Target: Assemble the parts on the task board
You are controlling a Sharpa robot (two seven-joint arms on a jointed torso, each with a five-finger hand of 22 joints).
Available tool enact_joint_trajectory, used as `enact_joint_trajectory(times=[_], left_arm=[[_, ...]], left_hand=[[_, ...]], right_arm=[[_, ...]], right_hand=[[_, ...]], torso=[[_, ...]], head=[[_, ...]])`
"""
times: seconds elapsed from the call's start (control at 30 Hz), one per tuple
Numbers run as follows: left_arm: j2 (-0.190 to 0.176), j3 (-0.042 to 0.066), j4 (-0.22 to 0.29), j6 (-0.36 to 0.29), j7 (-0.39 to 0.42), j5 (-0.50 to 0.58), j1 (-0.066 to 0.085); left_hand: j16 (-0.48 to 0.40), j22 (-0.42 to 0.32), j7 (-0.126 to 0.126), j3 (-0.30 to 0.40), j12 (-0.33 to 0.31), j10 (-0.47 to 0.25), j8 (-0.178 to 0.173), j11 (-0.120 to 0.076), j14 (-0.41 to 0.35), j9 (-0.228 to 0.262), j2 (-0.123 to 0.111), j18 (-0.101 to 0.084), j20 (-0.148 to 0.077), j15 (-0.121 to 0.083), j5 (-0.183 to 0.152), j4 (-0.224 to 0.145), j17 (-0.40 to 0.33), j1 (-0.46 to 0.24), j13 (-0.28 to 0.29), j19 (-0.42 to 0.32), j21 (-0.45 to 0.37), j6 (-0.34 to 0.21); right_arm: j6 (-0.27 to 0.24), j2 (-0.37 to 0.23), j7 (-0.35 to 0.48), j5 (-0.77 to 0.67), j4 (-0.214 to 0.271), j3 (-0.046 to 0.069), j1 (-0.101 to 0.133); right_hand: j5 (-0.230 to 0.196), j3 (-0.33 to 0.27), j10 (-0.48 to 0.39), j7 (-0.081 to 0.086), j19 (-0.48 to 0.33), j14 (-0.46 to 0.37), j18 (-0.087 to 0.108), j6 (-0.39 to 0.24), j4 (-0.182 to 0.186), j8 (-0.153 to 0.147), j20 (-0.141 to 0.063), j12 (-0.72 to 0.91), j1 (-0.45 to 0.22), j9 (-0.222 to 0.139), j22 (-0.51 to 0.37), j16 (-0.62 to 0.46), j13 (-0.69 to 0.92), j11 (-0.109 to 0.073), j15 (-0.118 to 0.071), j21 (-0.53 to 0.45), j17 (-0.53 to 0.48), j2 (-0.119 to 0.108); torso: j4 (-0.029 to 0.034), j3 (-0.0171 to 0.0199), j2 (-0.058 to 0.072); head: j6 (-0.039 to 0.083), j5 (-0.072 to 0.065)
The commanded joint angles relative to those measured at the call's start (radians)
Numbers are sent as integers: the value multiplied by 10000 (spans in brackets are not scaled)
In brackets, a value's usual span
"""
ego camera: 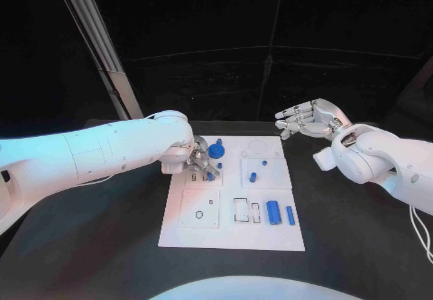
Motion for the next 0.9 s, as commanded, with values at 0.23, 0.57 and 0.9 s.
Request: enact_joint_trajectory(times=[0.23,0.57,0.9], left_arm=[[17,2,-4,-1,252,-19,15],[-111,2,149,-196,473,548,14],[-492,-4,570,-1263,568,696,1]], left_hand=[[69,-8,-71,850,-2,-85,11,-57,1074,38,257,-64,-75,-122,123,-412,2633,1057,-27,-6,4,-210],[69,57,97,5091,-307,-131,-27,-44,1074,131,-1034,-63,-73,-37,1763,-940,2633,1682,-210,-18,-5,-462],[69,173,-2,7659,28,147,512,-38,1074,563,-1940,-77,-84,-101,1645,-1331,2633,360,77,28,29,-542]], right_arm=[[131,32,25,-18,-24,9,22],[206,71,-7,-19,-111,8,22],[295,70,40,-19,-174,8,21]], right_hand=[[169,-20,-107,7,-16,9,109,-77,-56,-47,97,-43,67,-7,-36,-94,-37,6,63,-92,-28,91],[369,-22,-137,20,-3,10,112,-118,-79,-46,105,-38,77,-5,-67,-141,-71,17,71,-140,-46,88],[400,-20,-197,41,-15,-26,107,-172,-110,-54,115,-50,104,-8,-91,-189,-99,39,90,-181,-66,81]], torso=[[-2,3,2],[10,6,-7],[24,19,-8]], head=[[-18,-6],[-62,-15],[-42,7]])
